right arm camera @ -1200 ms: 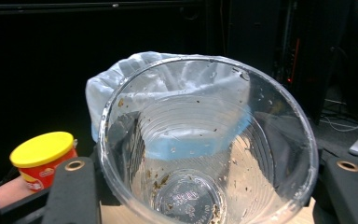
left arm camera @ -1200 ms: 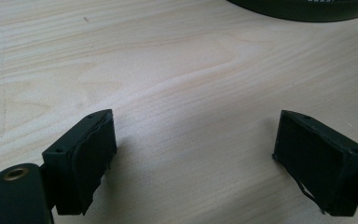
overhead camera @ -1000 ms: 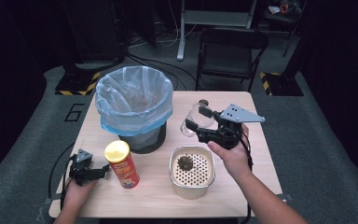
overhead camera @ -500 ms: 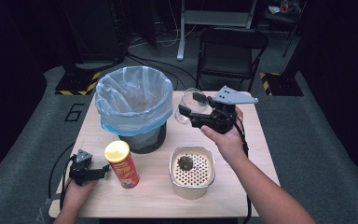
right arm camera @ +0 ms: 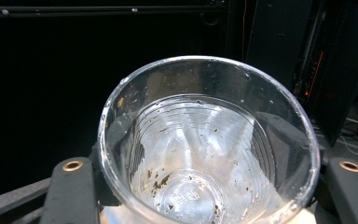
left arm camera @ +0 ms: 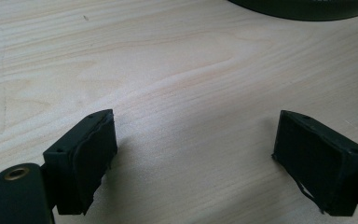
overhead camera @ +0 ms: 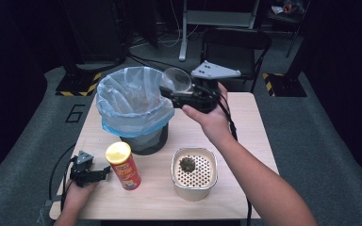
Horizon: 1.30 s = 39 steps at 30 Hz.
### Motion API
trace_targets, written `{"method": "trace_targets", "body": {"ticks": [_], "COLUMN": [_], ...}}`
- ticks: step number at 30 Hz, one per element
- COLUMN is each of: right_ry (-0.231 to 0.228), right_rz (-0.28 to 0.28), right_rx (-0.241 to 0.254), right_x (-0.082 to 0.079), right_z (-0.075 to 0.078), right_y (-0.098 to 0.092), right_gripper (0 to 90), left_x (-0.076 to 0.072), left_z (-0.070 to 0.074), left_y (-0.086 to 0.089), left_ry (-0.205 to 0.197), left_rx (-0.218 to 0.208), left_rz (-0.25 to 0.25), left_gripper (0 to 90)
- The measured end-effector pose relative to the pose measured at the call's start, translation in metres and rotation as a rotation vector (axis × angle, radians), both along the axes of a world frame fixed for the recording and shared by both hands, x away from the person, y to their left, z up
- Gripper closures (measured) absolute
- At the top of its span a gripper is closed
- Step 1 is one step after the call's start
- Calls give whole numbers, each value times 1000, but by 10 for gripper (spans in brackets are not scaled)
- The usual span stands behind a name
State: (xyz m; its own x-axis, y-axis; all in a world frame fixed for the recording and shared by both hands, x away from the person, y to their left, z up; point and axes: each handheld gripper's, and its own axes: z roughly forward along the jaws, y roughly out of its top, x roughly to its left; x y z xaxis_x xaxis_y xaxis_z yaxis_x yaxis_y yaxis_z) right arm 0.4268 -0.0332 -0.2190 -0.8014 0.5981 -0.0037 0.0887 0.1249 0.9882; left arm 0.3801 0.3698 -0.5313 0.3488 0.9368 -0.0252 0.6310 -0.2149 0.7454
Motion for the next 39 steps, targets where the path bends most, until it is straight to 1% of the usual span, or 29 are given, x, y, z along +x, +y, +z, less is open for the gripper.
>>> {"method": "trace_targets", "body": {"ticks": [3,5,6,7,8,9,10,12,13,14,15,17,21,22,23,25,26,27,28,29,30,31,32,34,35,36,37,38,39], "right_ry": [-24,-25,-22,-16,-15,-15,1,6,6,30,41,46,50,56,56,75,94,111,116,116,113,114,106,111,111,94,81,82,79], "right_rz": [-3,-3,2,2,4,4,2,-4,-4,-9,-14,-23,-27,-32,-32,-35,-35,-36,-43,-43,-52,-55,-56,-60,-60,-68,-67,-71,-80], "right_rx": [-37,-54,-74,-83,-94,-94,-102,-121,-121,-127,-129,-139,-144,-133,-133,-124,-124,-125,-122,-122,-137,-139,-133,-111,-111,-115,-115,-117,-116], "right_x": [16,27,34,38,42,42,50,55,55,60,62,65,67,67,67,68,69,70,70,70,69,68,68,67,67,65,64,62,59], "right_z": [8,11,11,11,10,10,7,3,3,-2,-4,-7,-10,-10,-10,-11,-12,-14,-16,-16,-20,-20,-20,-20,-20,-19,-19,-19,-20], "right_y": [24,41,51,58,65,65,81,91,91,102,106,112,116,117,117,117,118,117,117,117,114,112,109,99,99,90,85,79,73], "right_gripper": [324,322,320,319,319,319,316,312,312,308,307,305,300,280,280,158,125,114,95,95,90,90,90,97,97,112,123,138,142], "left_x": [1,1,0,0,1,1,1,1,1,1,1,1,1,1,1,1,1,1,1,1,1,1,1,1,1,1,1,0,0], "left_z": [0,0,1,1,1,1,1,1,1,1,1,1,1,1,1,1,1,1,1,1,1,1,1,2,2,4,4,5,6], "left_y": [1,1,2,2,1,1,1,1,1,1,1,1,1,1,1,1,1,1,1,1,1,1,1,1,1,1,2,2,2], "left_ry": [-7,-8,5,8,3,3,5,5,5,4,5,5,5,5,5,5,5,5,5,5,5,3,5,12,12,31,30,38,28], "left_rx": [10,11,15,12,9,9,8,8,8,9,10,9,10,10,10,9,9,10,10,10,10,12,10,8,8,6,-2,-7,-22], "left_rz": [-4,-5,-13,-13,-13,-13,-13,-13,-13,-14,-15,-15,-15,-15,-15,-15,-15,-15,-15,-15,-14,-15,-13,-10,-10,-9,-3,5,21], "left_gripper": [129,130,130,130,130,131,131,131,130,131,131,131,130,130,131,131,131,130,131,131,131,131,131,131,132,135,139,140,140]}}
